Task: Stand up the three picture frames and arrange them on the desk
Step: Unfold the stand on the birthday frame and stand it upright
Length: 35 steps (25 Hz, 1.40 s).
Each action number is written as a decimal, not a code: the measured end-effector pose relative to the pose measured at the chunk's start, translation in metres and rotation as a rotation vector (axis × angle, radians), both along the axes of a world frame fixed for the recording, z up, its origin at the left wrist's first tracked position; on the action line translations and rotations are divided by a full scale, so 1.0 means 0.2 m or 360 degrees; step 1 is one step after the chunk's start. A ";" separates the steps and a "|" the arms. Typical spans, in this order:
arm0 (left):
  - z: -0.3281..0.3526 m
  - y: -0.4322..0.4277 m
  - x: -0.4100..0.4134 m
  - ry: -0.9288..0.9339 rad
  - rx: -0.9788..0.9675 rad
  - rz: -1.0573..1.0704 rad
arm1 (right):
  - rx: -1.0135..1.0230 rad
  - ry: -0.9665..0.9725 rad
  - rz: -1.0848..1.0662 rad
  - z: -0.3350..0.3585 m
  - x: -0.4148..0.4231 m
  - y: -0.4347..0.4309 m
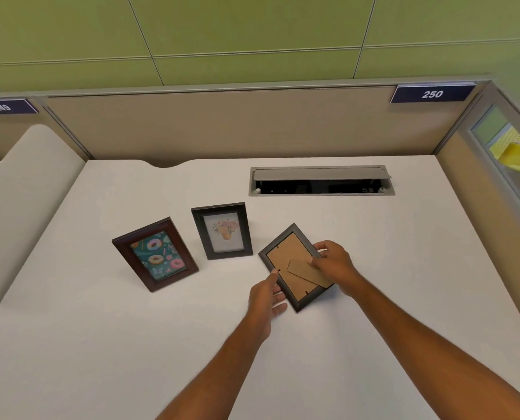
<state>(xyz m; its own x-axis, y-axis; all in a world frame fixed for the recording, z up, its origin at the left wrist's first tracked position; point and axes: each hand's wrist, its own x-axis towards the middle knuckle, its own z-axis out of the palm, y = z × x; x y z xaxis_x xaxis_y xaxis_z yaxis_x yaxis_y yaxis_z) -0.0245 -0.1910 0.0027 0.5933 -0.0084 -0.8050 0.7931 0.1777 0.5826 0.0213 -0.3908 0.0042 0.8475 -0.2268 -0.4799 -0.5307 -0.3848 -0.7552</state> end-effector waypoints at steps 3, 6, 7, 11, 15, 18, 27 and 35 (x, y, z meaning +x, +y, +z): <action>0.03 0.01 0.01 -0.0009 0.0026 -0.0028 | 0.0118 -0.0065 -0.0064 0.05 -0.01 0.03; 0.09 -0.01 0.02 -0.0042 0.0107 -0.0103 | 0.0124 -0.0185 -0.0150 0.09 -0.06 0.06; 0.11 -0.02 0.03 -0.0068 0.0086 -0.0145 | 0.0094 -0.0250 -0.0175 0.11 -0.07 0.08; 0.21 -0.06 0.04 -0.0205 -0.0277 -0.0331 | -0.0201 -0.0450 -0.0240 0.19 -0.14 0.17; 0.29 -0.08 0.08 -0.0279 -0.0549 -0.0292 | -0.0338 -0.0567 -0.0202 0.22 -0.24 0.28; 0.32 -0.07 0.09 -0.0305 -0.0575 -0.0203 | -0.0523 -0.0704 -0.0068 0.22 -0.30 0.35; 0.27 0.02 0.10 -0.0267 -0.0560 -0.0038 | -0.0271 -0.0722 0.0303 0.19 -0.37 0.36; 0.24 0.13 0.12 -0.0312 -0.0520 -0.0052 | -0.0432 -0.0739 -0.0081 0.22 -0.21 0.10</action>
